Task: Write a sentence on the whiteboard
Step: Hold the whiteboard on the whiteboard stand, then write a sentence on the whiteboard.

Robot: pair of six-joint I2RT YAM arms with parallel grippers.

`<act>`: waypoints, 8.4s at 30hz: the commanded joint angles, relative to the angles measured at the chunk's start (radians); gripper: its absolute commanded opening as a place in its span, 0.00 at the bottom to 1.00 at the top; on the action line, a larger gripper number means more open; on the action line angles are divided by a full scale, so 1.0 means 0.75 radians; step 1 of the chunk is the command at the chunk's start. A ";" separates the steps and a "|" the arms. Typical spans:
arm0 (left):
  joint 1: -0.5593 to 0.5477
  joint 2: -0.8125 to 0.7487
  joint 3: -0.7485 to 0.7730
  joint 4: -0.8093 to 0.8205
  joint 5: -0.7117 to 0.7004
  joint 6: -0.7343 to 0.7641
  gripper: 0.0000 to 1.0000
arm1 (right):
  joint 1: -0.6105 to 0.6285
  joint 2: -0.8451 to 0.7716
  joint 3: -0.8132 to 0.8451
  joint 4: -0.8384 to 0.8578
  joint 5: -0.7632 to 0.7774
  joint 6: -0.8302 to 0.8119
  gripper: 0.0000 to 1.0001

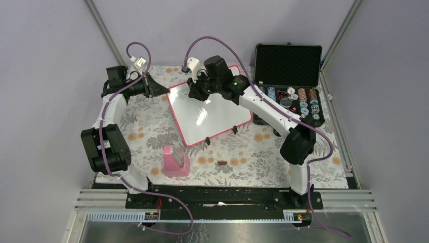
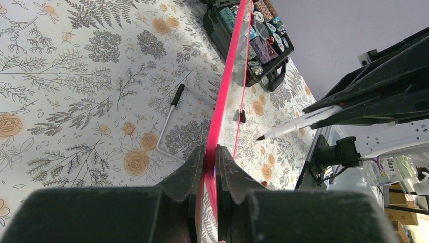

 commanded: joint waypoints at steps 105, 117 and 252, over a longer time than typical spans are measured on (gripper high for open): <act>-0.063 -0.050 0.023 -0.005 -0.049 0.129 0.00 | 0.055 0.070 0.083 -0.167 0.114 -0.124 0.00; -0.063 -0.059 0.024 -0.012 -0.052 0.134 0.00 | 0.034 -0.010 0.067 -0.186 0.061 -0.139 0.00; -0.074 -0.076 0.016 -0.030 -0.071 0.169 0.00 | -0.029 0.175 0.289 -0.239 0.138 -0.135 0.00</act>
